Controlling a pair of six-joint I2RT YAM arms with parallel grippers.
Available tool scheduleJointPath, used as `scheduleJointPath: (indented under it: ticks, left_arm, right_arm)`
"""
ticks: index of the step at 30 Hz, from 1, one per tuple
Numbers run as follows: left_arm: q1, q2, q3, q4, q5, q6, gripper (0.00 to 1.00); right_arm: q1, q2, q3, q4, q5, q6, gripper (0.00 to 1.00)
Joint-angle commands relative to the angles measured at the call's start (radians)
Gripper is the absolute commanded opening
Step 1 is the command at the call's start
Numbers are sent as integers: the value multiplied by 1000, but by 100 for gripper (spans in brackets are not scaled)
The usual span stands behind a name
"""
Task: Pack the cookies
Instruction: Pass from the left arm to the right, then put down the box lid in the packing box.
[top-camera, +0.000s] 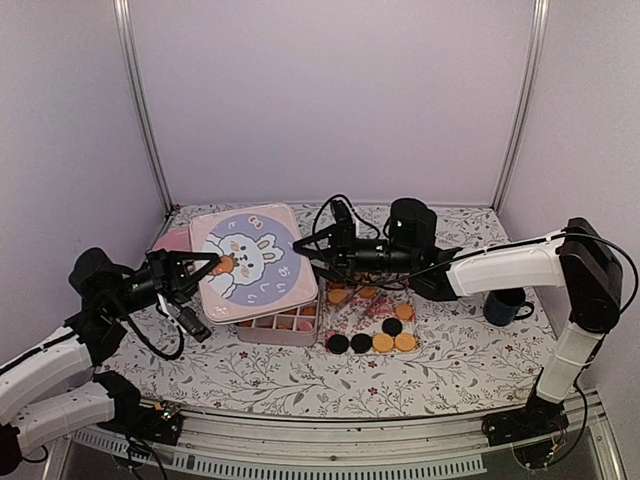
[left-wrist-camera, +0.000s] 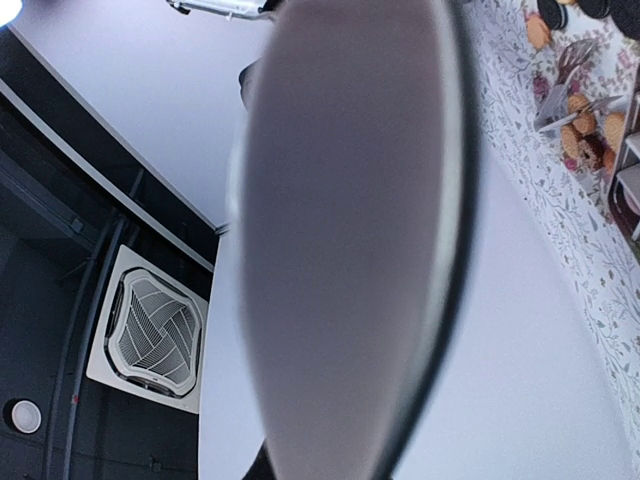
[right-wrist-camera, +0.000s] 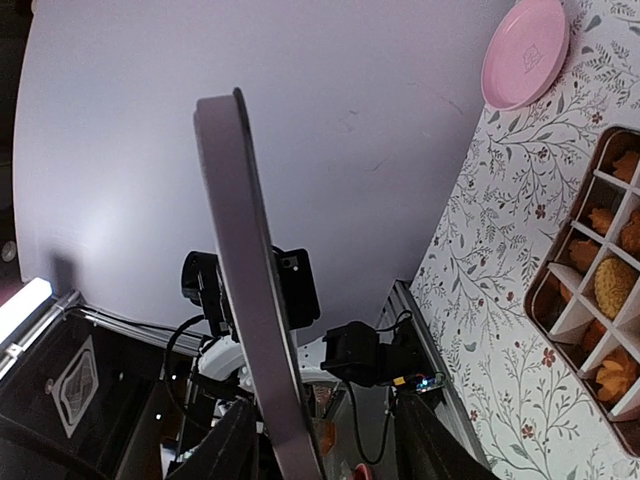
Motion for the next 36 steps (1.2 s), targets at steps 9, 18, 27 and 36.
scheduleJointPath:
  ticks: [9, 18, 27, 36]
  left_arm:
    - [-20, 121, -13, 127, -73, -18, 58]
    - [-27, 146, 140, -412, -320, -253, 99]
    - [67, 265, 235, -862, -425, -491, 99]
    - [353, 690, 697, -1264, -102, -1080, 99]
  right_arm:
    - [11, 60, -11, 188, -76, 88, 20]
    - [-27, 73, -89, 207, 44, 143, 5]
    - [-105, 104, -158, 257, 122, 171, 5]
    - [-109, 200, -120, 275, 91, 188, 10]
